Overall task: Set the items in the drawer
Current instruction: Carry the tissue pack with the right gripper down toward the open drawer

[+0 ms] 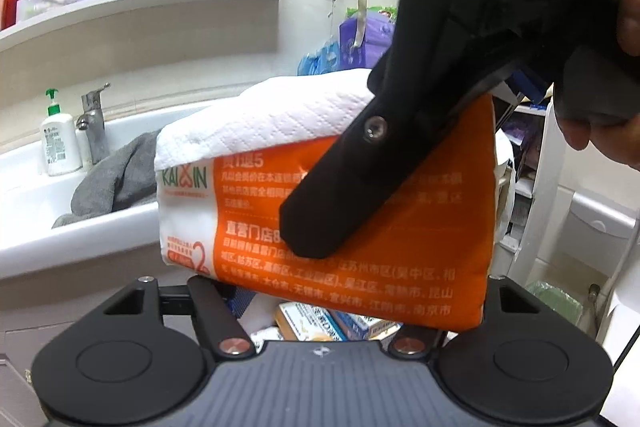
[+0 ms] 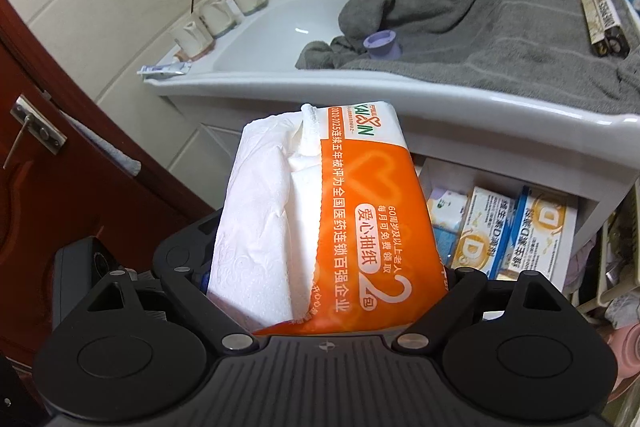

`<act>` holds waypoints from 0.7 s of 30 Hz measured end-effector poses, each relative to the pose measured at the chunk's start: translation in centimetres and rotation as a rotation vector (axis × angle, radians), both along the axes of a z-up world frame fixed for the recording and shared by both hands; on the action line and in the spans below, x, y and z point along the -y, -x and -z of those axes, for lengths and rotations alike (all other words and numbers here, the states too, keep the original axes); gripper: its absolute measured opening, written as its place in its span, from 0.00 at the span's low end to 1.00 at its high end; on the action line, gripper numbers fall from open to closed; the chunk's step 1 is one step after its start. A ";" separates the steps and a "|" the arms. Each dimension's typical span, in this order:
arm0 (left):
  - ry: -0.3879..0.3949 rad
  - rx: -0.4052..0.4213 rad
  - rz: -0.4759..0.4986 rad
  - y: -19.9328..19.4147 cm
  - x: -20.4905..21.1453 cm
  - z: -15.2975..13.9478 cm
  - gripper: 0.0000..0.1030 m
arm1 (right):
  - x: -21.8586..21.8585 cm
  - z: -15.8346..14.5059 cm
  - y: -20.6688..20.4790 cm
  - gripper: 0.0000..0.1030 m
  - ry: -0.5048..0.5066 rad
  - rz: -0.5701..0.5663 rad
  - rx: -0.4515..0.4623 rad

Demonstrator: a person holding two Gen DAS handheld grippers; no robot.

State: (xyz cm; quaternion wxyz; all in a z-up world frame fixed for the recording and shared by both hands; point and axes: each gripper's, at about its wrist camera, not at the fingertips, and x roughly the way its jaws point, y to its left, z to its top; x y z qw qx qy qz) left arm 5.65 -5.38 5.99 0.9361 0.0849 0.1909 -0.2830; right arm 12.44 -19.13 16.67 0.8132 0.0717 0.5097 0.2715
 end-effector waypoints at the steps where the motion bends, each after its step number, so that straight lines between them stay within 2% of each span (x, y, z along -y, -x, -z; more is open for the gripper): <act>1: -0.004 -0.008 -0.001 0.0 -0.1 0.2 0.76 | -0.1 0.3 -0.1 0.86 -0.002 0.000 -0.007; 8: -0.043 -0.092 0.006 0.1 -0.1 2.5 0.76 | 0.3 4.2 -0.7 0.86 -0.030 0.022 -0.097; 14: -0.082 -0.180 0.031 -0.1 1.3 4.7 0.77 | 2.4 7.9 -1.1 0.86 -0.061 0.082 -0.202; 21: -0.111 -0.235 0.059 -0.2 3.3 5.9 0.77 | 5.2 9.7 -1.1 0.86 -0.086 0.128 -0.256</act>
